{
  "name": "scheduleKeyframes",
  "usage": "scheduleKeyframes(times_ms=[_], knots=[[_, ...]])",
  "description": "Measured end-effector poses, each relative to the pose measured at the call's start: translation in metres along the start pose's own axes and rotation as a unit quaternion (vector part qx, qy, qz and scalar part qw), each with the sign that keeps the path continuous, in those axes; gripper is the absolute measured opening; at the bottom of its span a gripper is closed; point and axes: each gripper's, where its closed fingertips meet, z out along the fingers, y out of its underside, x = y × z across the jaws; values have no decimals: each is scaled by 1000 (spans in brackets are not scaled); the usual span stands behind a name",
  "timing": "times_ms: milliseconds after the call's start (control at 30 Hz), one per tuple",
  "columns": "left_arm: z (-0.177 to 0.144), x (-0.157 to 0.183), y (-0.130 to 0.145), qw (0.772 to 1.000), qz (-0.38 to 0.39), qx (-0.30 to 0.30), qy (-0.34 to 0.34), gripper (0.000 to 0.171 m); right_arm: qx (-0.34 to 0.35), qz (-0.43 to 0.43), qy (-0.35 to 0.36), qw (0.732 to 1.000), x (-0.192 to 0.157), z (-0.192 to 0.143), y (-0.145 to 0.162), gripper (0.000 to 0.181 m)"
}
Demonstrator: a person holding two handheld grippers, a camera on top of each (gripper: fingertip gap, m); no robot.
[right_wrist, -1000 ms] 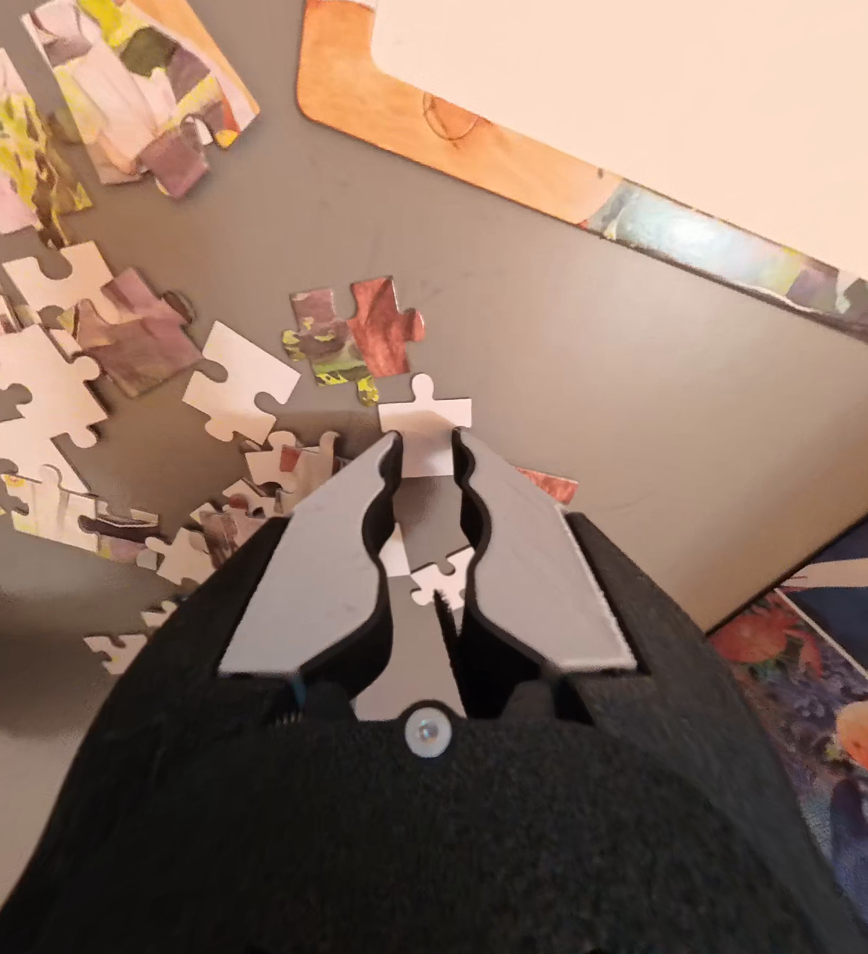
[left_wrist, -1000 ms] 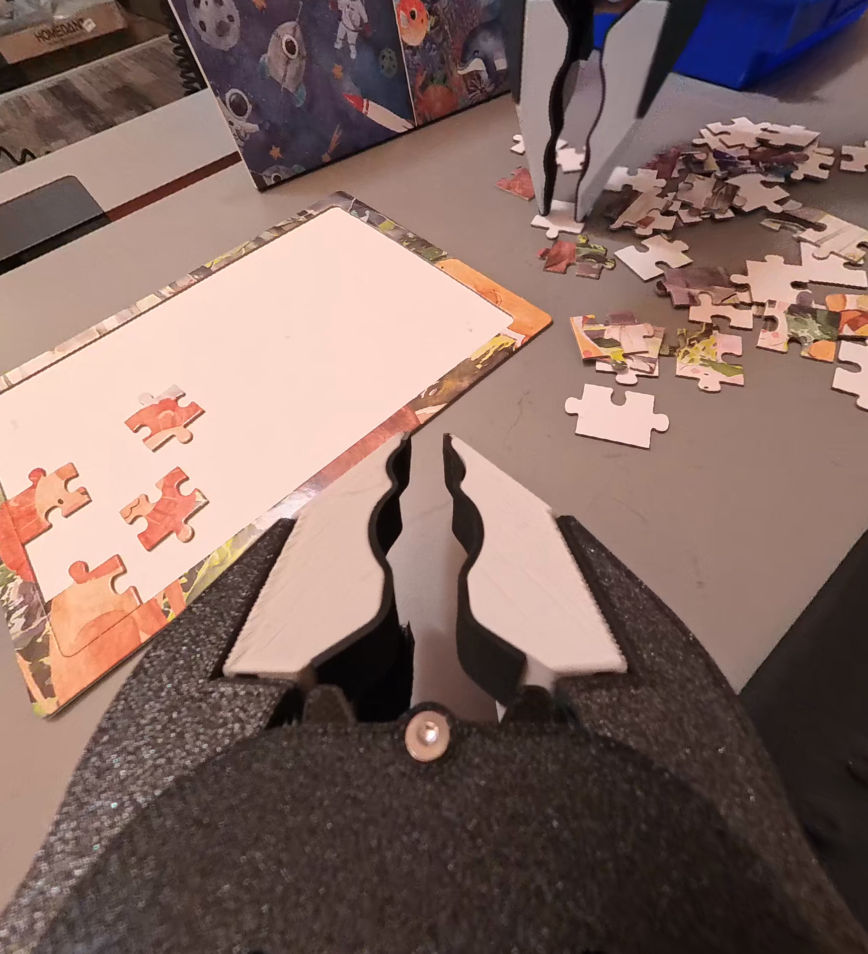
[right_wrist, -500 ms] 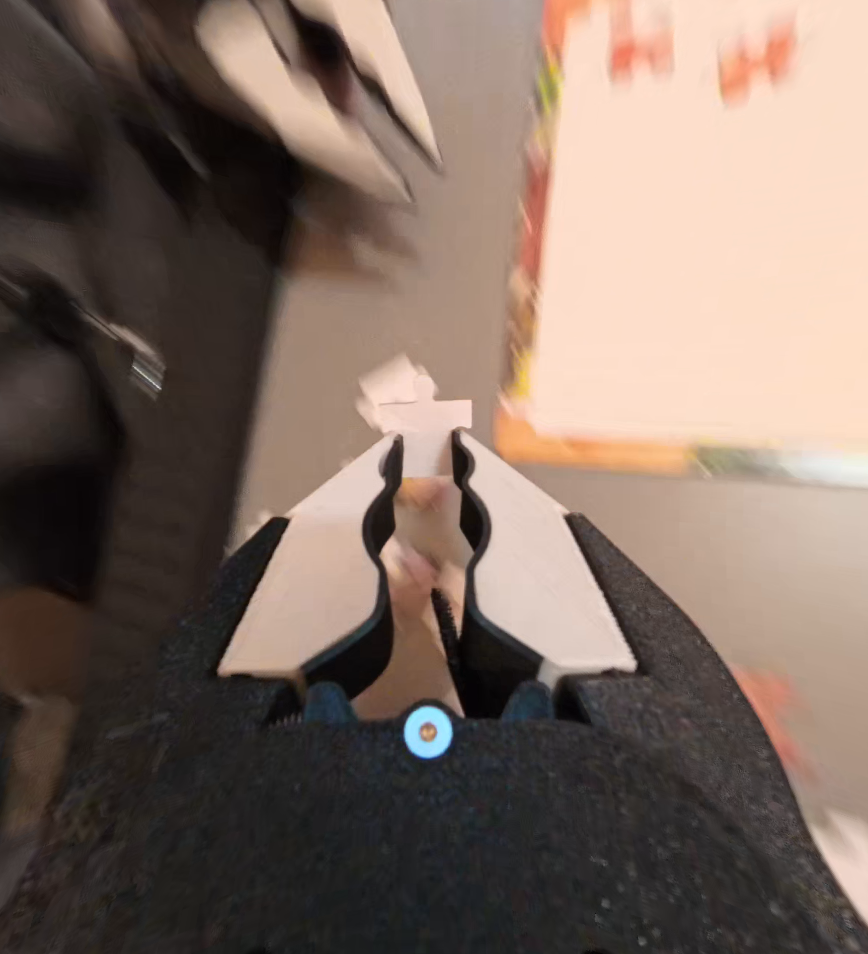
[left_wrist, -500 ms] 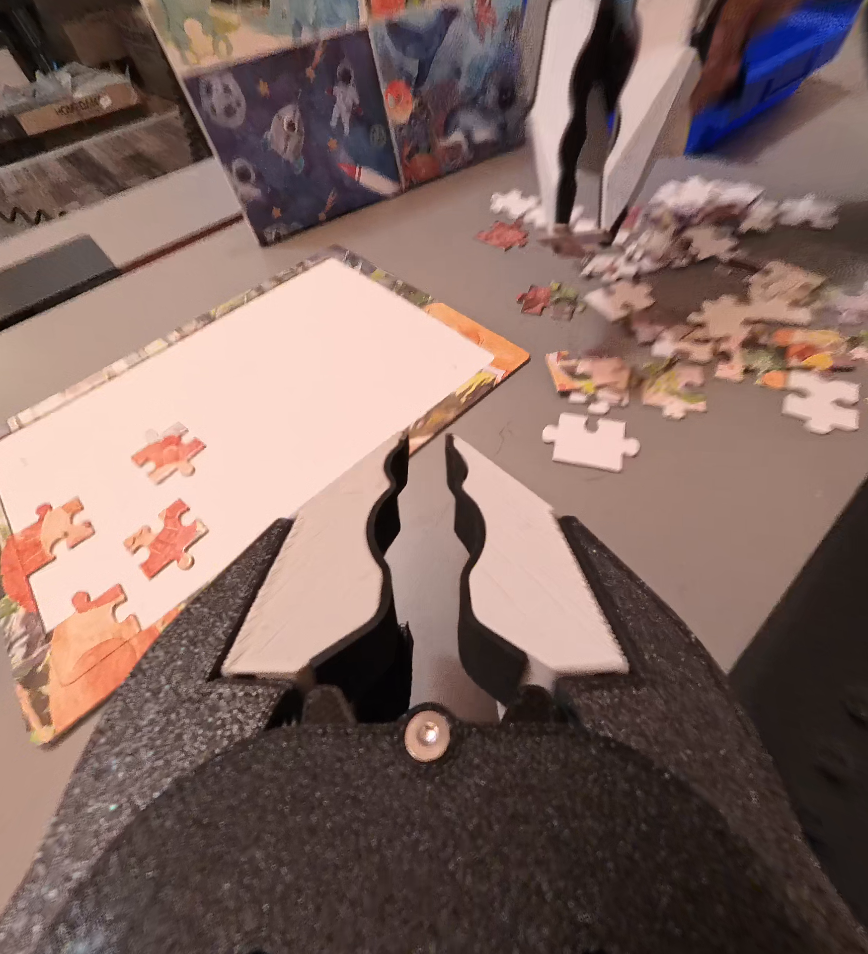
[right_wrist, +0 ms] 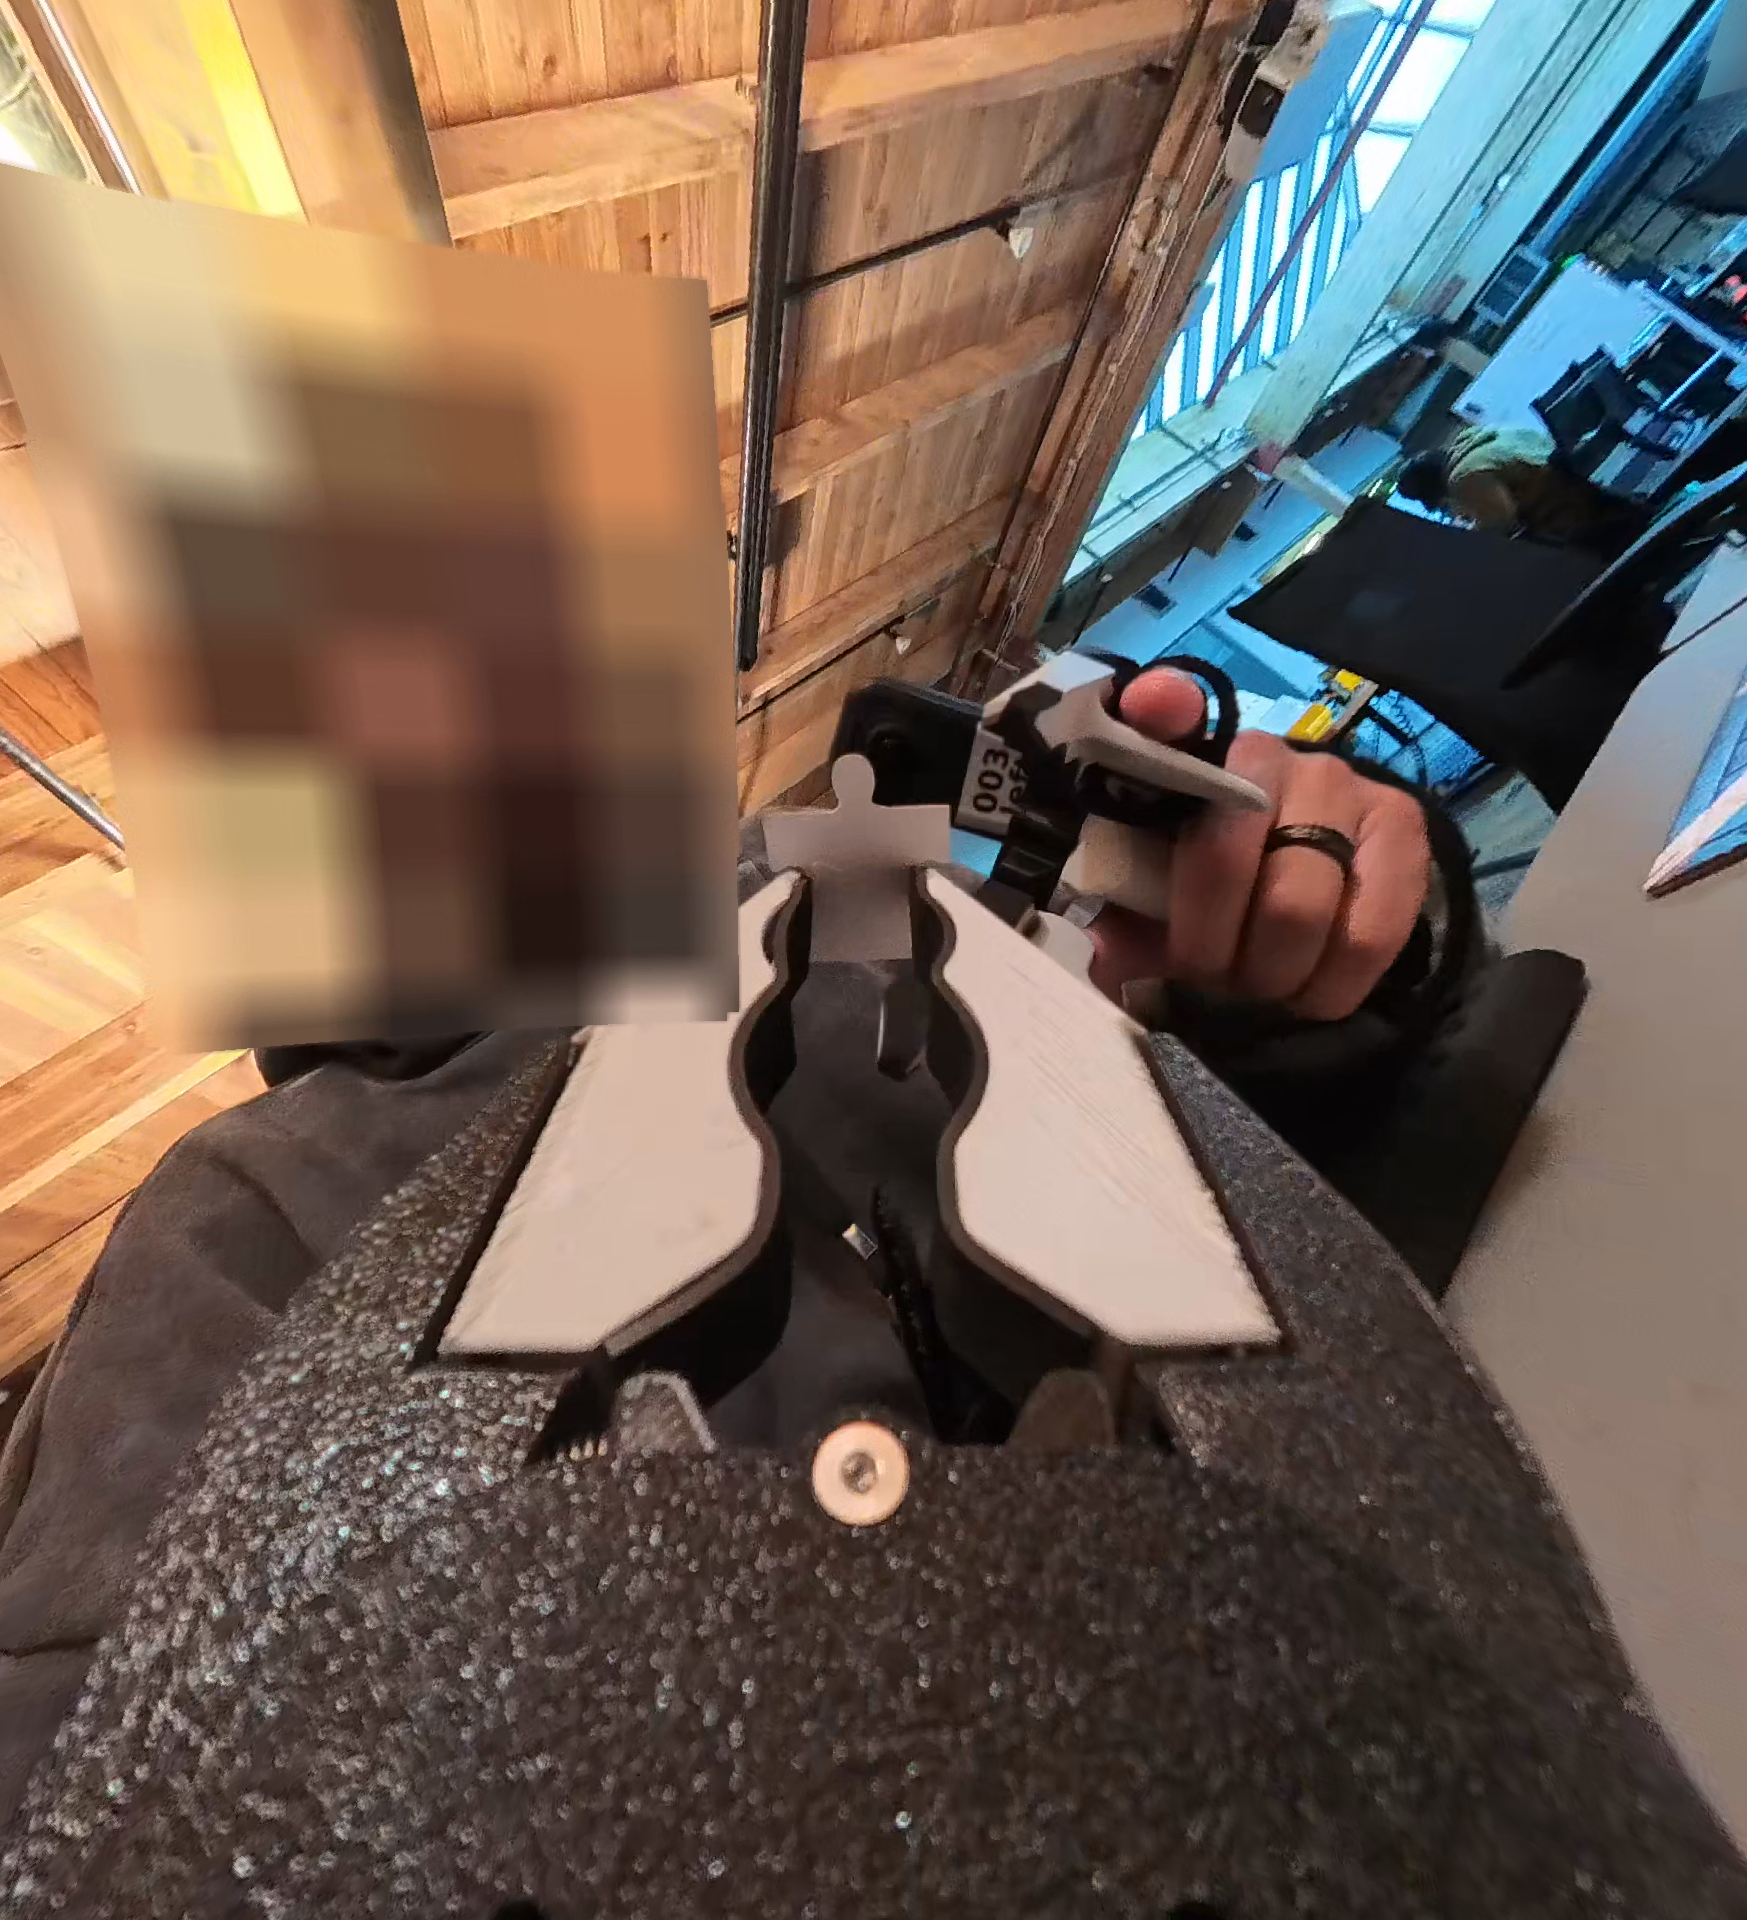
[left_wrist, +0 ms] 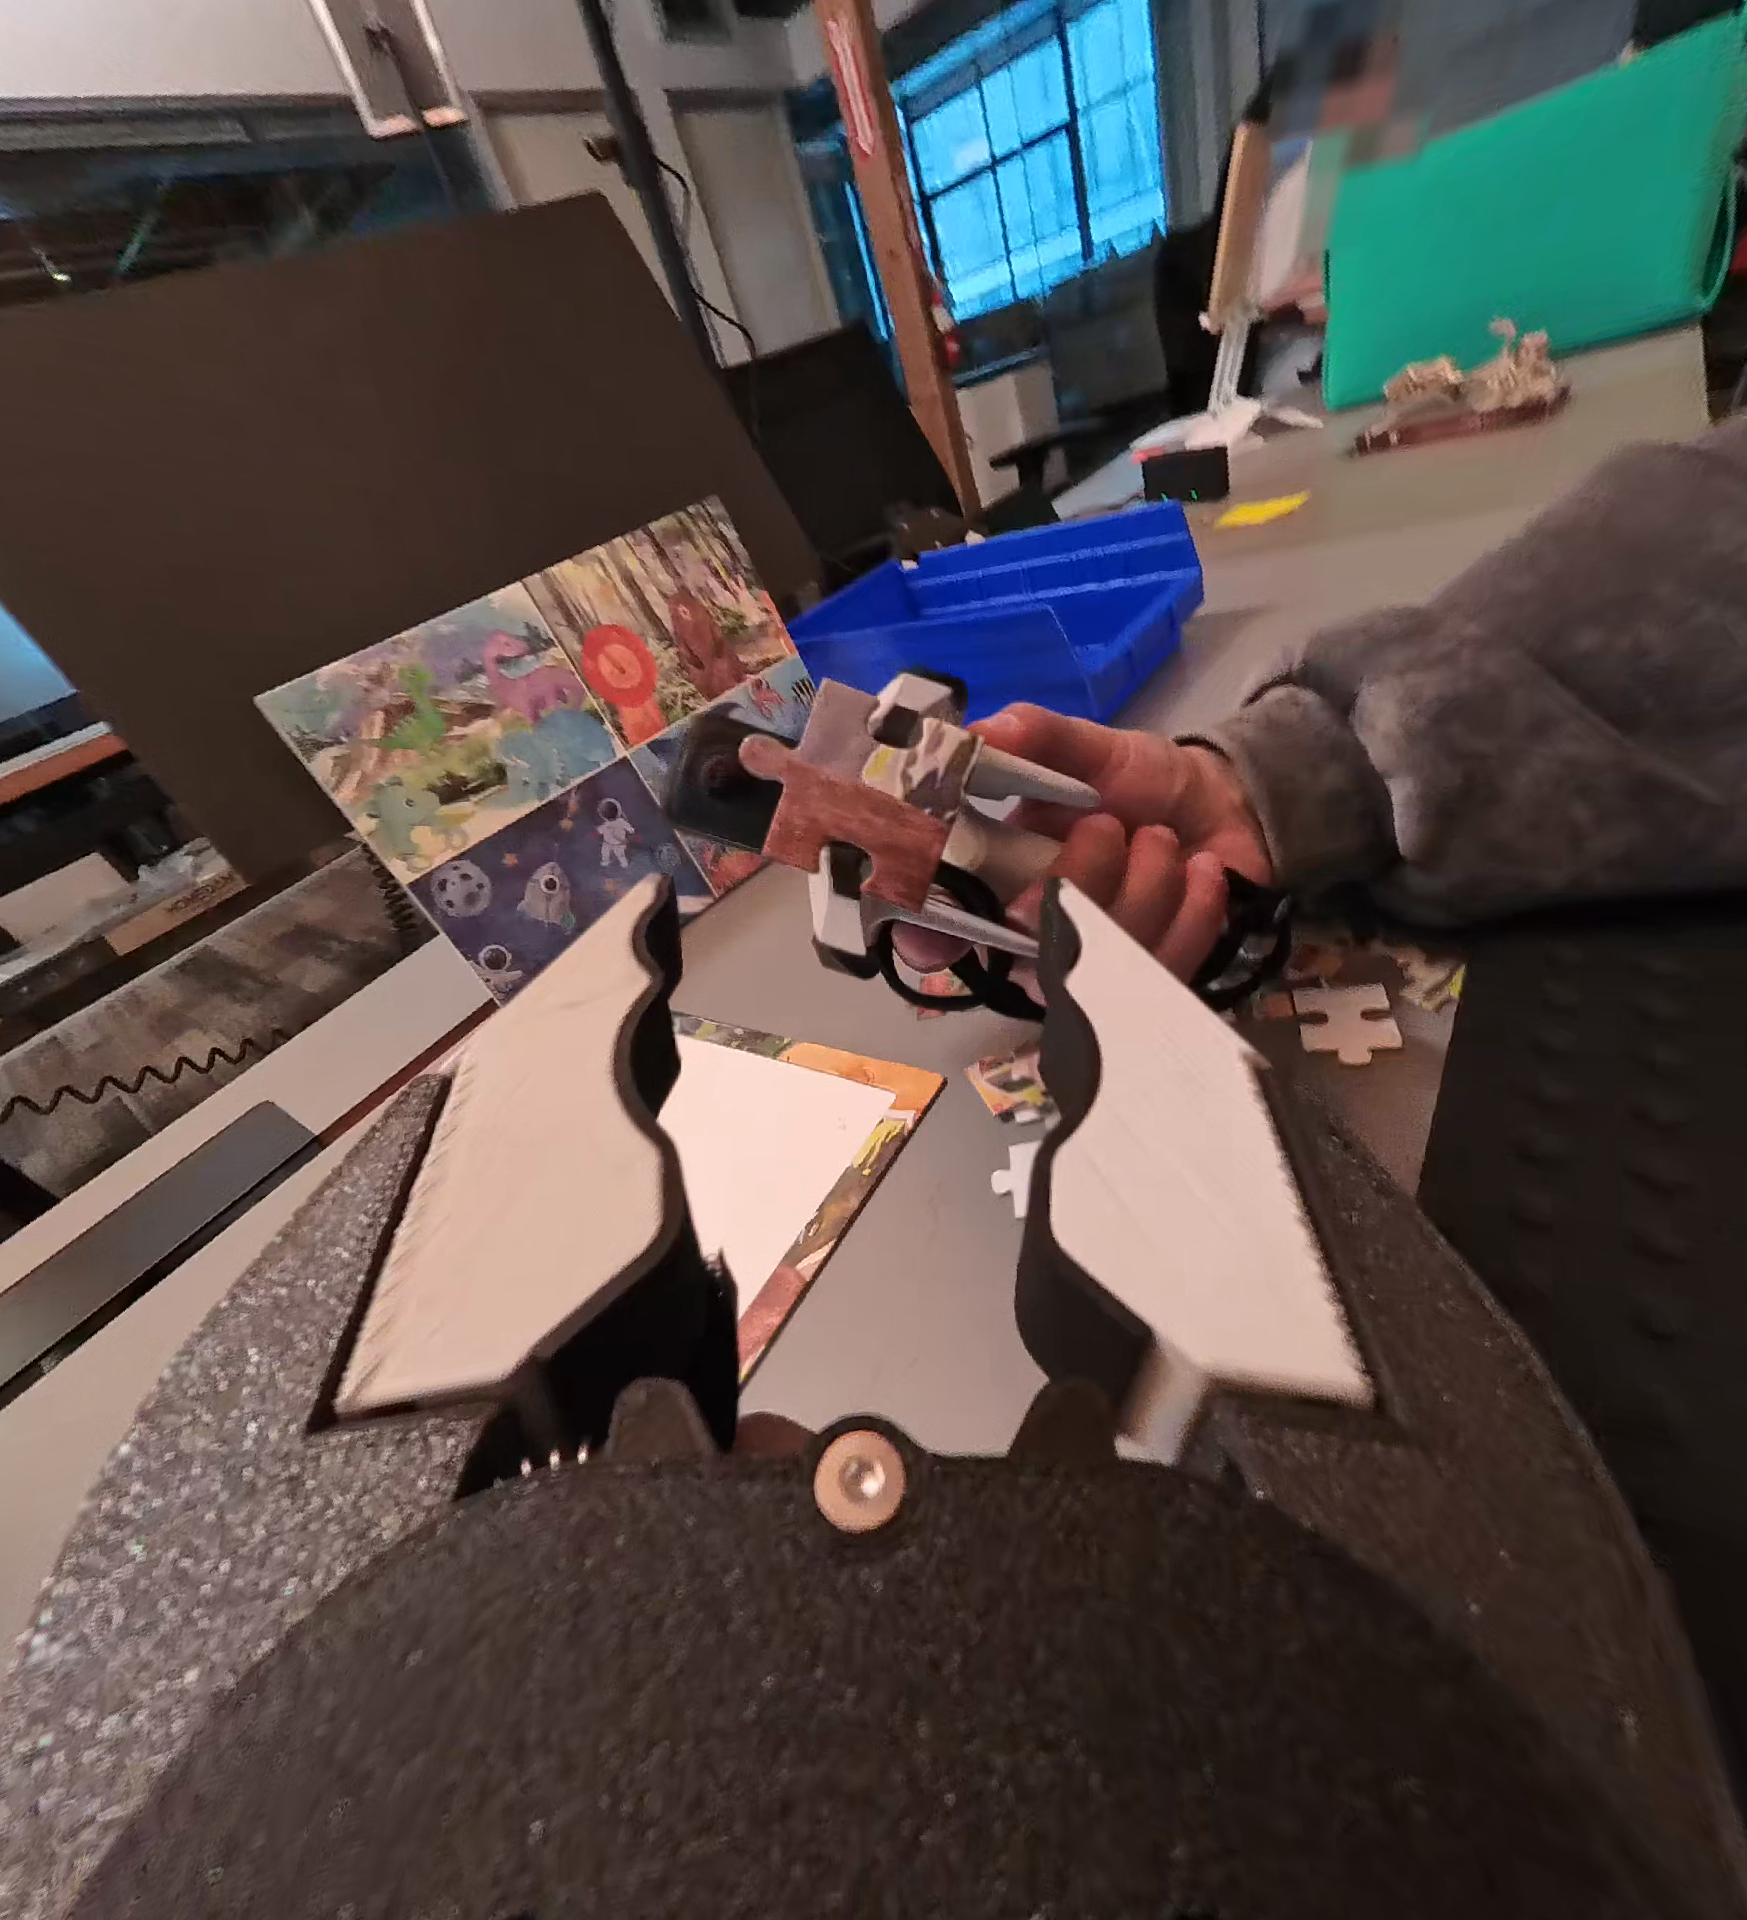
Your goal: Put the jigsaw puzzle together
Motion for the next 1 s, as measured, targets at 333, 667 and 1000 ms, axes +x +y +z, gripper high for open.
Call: scheduleKeyframes(times_ms=[333,667,1000], knots=[[4,6,13,999,32,-20,3,35,-15,-8,89,996,16,-10,11,21],[-1,-20,119,972,33,-234,-16,35,11,-202,449,870,4,-116,-18,24],[71,-48,159,938,41,-336,75,35,102,-262,604,746,-13,-188,-49,21]])
